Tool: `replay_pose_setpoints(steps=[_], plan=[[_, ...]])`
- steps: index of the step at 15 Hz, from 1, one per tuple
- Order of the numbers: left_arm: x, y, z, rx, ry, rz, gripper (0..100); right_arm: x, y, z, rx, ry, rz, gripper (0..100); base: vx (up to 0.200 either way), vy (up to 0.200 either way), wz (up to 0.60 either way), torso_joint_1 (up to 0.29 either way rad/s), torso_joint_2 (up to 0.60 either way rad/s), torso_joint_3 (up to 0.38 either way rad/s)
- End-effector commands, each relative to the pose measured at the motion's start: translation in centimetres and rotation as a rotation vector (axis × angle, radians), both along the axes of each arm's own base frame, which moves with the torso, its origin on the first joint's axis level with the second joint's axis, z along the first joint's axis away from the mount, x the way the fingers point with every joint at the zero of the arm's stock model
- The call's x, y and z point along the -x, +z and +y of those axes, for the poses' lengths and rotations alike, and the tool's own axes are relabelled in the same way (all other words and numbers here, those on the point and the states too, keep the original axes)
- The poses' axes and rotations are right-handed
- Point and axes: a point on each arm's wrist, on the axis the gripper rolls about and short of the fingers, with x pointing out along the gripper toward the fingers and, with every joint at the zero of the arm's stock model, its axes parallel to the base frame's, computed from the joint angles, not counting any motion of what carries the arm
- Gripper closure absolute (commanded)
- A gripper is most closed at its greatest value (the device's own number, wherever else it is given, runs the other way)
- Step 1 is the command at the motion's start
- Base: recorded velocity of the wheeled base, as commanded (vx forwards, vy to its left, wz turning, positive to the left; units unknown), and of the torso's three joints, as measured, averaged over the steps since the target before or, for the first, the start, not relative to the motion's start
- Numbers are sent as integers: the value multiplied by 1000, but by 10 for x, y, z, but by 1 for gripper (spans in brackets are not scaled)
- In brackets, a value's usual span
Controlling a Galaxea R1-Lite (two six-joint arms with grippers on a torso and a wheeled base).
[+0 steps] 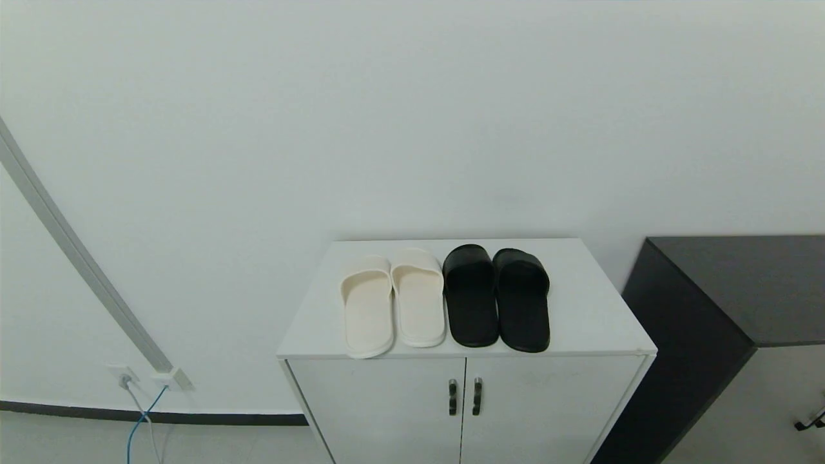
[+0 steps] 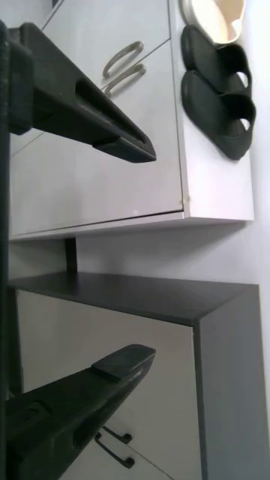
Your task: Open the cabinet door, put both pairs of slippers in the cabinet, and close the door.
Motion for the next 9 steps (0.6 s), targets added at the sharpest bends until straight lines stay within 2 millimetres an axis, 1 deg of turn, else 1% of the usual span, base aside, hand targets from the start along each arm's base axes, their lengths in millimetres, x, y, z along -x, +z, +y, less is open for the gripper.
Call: replay_pose_setpoints(steps=[1, 3, 4, 5, 6, 7, 9], plan=[[0, 0, 0, -1, 0, 2, 100, 0, 0, 0, 5, 2, 4, 0, 0, 0, 0, 0, 0, 0], [0, 0, 0, 1, 2, 2, 100, -1, 0, 0, 7, 4, 10, 0, 0, 0, 0, 0, 0, 0], [0, 0, 0, 1, 2, 2, 100, 0, 9, 0, 2, 1, -3, 0, 0, 0, 0, 0, 0, 0], [0, 0, 0, -1, 0, 3, 100, 4, 39, 0, -30, 2, -55, 0, 0, 0, 0, 0, 0, 0], [0, 0, 0, -1, 0, 2, 100, 4, 55, 0, -44, 5, -44, 0, 0, 0, 0, 0, 0, 0], [0, 0, 0, 1, 1, 2, 100, -2, 56, 1, -6, 45, 24, 0, 0, 0, 0, 0, 0, 0], [0, 0, 0, 1, 1, 2, 100, -19, 50, 3, -6, 140, 182, 0, 0, 0, 0, 0, 0, 0]])
